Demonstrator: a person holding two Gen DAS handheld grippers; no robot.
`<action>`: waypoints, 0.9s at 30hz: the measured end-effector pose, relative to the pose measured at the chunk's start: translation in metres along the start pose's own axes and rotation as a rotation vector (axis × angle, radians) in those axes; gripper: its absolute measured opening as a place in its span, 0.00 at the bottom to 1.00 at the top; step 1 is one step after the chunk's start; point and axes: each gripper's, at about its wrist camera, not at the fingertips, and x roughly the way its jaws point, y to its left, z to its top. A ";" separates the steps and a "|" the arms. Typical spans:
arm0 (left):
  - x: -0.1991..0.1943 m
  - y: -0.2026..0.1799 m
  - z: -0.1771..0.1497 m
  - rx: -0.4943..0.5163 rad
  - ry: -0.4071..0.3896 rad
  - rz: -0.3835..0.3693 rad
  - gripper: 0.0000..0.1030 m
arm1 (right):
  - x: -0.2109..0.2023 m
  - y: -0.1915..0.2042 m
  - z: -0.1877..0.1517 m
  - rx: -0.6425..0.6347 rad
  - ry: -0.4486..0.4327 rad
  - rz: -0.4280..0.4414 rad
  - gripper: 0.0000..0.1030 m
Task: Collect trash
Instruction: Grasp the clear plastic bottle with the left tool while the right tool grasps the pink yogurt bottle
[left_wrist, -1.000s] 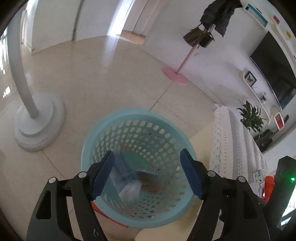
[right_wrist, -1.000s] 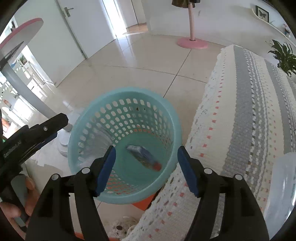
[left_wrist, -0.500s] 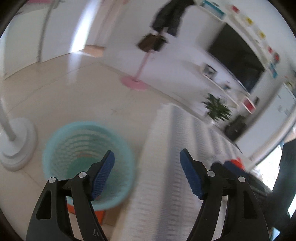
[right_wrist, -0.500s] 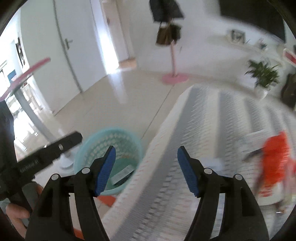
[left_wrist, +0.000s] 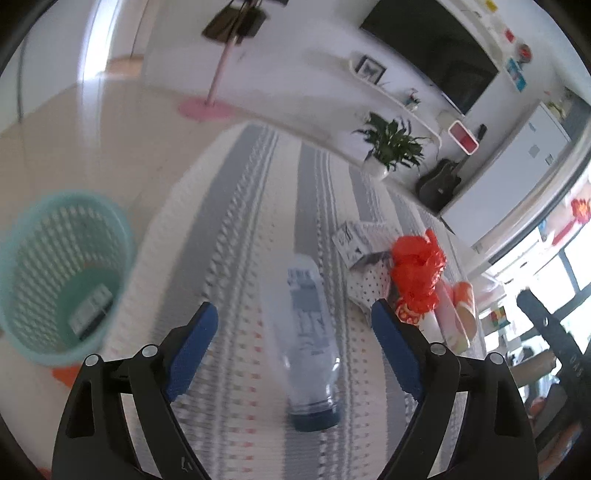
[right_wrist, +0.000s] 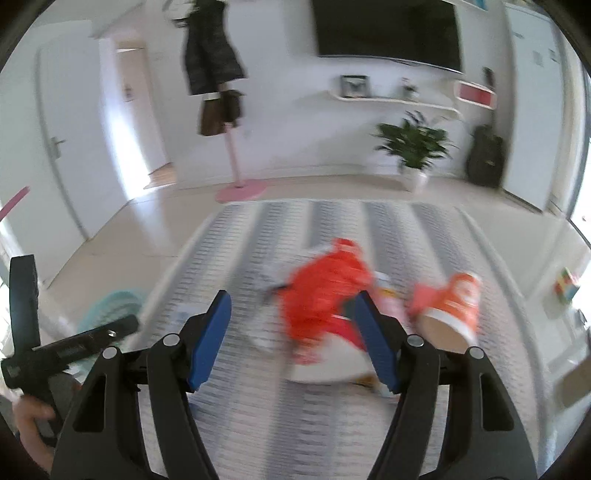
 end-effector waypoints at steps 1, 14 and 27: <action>0.009 -0.004 -0.002 0.006 0.016 0.011 0.80 | 0.000 -0.017 -0.004 0.016 0.005 -0.022 0.63; 0.083 -0.030 -0.011 0.076 0.162 0.168 0.70 | 0.068 -0.095 -0.032 0.096 0.172 -0.068 0.49; 0.099 -0.032 -0.013 0.136 0.182 0.189 0.54 | 0.118 -0.097 -0.030 0.116 0.276 -0.070 0.49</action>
